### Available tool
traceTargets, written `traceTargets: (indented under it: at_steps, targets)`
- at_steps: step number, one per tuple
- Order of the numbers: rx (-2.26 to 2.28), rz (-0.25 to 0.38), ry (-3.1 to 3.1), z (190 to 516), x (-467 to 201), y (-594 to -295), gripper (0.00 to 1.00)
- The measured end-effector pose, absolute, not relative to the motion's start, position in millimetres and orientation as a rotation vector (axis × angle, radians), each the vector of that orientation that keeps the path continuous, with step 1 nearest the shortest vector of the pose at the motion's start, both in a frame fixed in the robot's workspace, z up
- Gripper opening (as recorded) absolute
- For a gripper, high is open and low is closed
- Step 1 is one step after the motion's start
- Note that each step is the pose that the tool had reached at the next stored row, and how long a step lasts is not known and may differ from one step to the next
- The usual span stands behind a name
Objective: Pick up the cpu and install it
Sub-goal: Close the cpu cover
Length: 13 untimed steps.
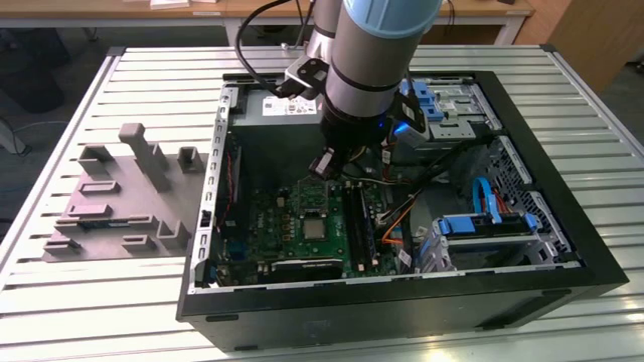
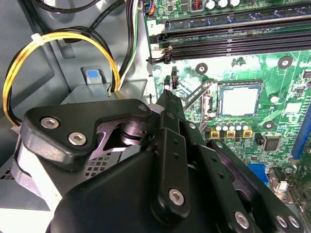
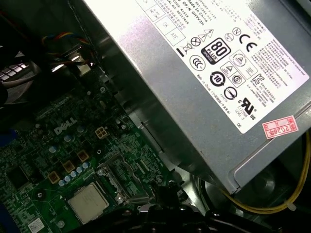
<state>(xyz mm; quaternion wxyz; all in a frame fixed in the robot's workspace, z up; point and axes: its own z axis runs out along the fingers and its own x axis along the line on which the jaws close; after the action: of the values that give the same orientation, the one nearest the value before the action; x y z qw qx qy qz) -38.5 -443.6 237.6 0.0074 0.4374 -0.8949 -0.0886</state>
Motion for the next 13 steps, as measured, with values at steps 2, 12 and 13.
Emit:
traceTargets:
  at_steps: [2, 12, 13]
  targets:
    - [1.368, -0.277, -2.798, 237.7, -38.5, -443.6, 0.11]
    - [1.379, -0.277, -2.792, 237.7, -38.8, -443.7, 0.11]
    - [1.39, -0.276, -2.785, 237.7, -39.1, -443.7, 0.11]
